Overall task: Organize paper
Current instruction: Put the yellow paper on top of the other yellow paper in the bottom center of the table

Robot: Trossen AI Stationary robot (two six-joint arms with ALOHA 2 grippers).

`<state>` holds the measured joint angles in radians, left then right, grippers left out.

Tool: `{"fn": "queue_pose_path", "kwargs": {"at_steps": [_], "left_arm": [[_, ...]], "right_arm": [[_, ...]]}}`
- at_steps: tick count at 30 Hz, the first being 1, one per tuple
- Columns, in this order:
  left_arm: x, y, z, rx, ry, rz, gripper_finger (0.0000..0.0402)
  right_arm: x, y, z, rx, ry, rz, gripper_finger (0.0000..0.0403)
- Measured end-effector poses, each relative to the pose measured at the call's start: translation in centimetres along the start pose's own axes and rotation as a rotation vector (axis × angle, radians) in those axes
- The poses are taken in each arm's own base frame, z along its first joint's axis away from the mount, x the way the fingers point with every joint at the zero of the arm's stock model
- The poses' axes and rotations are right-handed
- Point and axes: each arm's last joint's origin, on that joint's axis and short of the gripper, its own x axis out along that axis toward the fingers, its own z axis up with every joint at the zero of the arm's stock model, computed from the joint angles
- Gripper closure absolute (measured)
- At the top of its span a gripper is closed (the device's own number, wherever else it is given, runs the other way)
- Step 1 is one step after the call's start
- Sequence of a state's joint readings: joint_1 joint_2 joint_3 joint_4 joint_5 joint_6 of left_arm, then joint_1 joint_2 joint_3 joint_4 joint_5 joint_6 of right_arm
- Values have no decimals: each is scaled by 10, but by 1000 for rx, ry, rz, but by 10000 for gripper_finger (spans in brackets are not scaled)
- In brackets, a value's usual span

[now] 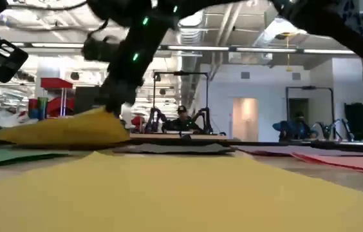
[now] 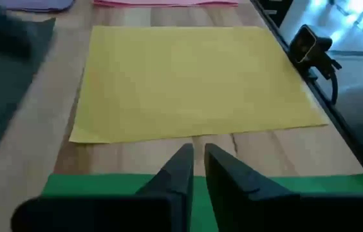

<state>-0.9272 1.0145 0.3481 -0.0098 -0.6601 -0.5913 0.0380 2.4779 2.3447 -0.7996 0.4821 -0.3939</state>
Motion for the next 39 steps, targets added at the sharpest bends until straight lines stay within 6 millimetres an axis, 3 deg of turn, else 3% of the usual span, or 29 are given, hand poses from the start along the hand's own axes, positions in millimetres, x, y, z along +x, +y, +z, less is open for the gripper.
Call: {"fn": "queue_pose_path", "kwargs": {"at_steps": [4, 10, 20, 25, 32, 39], "left_arm": [[0, 0, 0, 1, 0, 0, 366], [0, 0, 0, -5, -5, -3, 366], [-15, -25, 39, 62, -382, -199, 366], [-17, -26, 43, 61, -423, -207, 366], [-14, -23, 44, 34, -416, -182, 366], [-13, -22, 43, 34, -404, -180, 366]], "right_arm": [[-32, -6, 4, -1, -5, 10, 403], [-96, 14, 5, -17, 48, 92, 403], [-200, 108, 7, 19, 25, 280, 403], [-239, 158, 7, 31, -45, 350, 403], [-270, 205, -6, 122, -58, 355, 403], [-265, 233, -24, 257, 37, 338, 403]]}}
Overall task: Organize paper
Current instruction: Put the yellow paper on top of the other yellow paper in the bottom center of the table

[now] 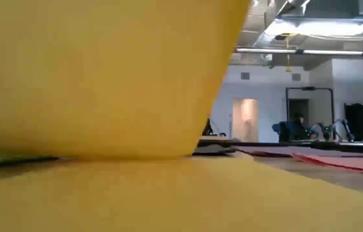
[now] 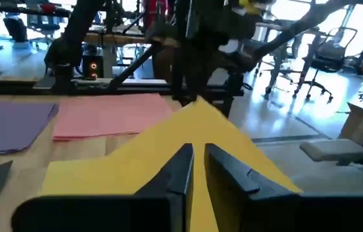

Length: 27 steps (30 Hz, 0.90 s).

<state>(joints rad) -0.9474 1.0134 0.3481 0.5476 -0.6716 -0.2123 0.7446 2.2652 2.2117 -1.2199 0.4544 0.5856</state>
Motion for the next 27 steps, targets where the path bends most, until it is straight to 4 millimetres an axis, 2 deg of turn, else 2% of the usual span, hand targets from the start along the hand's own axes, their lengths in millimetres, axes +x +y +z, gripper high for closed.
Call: {"fn": "queue_pose_path", "kwargs": {"at_steps": [7, 19, 27], "left_arm": [[0, 0, -2, -9, 17, 2, 366], [0, 1, -4, -20, 33, 6, 366], [0, 1, -4, -20, 33, 6, 366]], "right_arm": [[11, 5, -8, 130, 13, -9, 403], [5, 16, -15, 220, -44, -44, 403], [3, 16, -16, 237, -96, -109, 403]]}}
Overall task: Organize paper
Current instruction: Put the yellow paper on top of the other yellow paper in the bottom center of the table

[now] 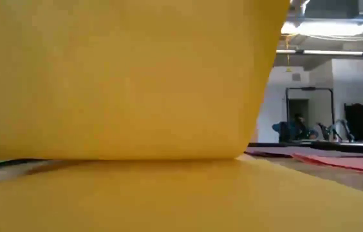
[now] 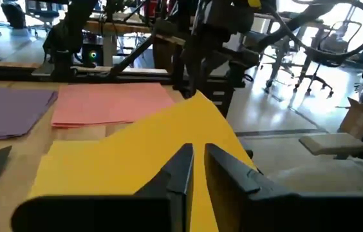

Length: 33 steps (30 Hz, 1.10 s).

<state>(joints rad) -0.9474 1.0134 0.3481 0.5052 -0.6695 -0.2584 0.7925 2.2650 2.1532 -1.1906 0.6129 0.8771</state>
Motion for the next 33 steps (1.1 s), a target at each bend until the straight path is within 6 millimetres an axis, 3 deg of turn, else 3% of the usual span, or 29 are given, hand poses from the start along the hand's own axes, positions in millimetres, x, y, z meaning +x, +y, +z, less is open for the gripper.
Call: {"fn": "queue_pose_path", "kwargs": {"at_steps": [6, 15, 33], "left_arm": [[0, 0, 0, 0, 0, 0, 366], [0, 0, 0, 0, 0, 0, 366], [0, 0, 0, 0, 0, 0, 366]], "right_arm": [[-3, -5, -8, 44, 32, -71, 403], [-9, 1, -16, 73, 82, -32, 403], [-10, 9, -15, -224, 34, 32, 403]]}}
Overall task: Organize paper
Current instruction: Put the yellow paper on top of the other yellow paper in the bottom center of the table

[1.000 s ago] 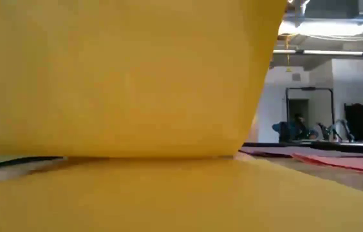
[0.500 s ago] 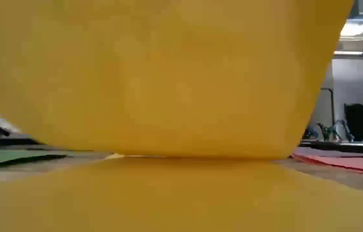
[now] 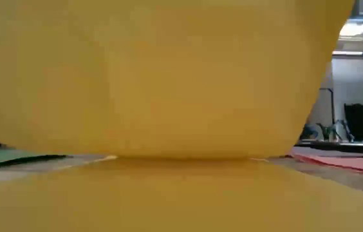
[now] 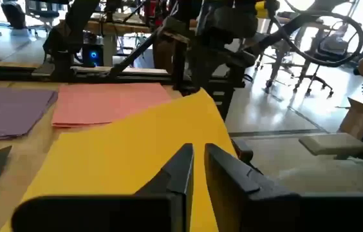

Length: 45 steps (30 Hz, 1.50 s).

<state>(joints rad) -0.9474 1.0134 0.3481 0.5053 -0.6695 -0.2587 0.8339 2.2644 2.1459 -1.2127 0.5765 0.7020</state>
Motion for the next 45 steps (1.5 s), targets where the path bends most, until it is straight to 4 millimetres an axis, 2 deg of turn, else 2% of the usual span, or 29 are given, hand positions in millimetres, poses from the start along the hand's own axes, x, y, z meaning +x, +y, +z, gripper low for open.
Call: {"fn": "queue_pose_path", "kwargs": {"at_steps": [9, 25, 36, 45], "left_arm": [[0, 0, 0, 1, 0, 1, 366], [0, 0, 0, 1, 0, 1, 366], [0, 0, 0, -21, 2, 0, 366], [0, 0, -1, -35, 12, 3, 366]], "right_arm": [[19, 2, -8, -51, 38, 13, 403], [15, 12, -15, 36, 98, 119, 401], [19, 9, -11, 95, 139, 156, 326], [20, 9, -11, 102, 161, 177, 293]]}}
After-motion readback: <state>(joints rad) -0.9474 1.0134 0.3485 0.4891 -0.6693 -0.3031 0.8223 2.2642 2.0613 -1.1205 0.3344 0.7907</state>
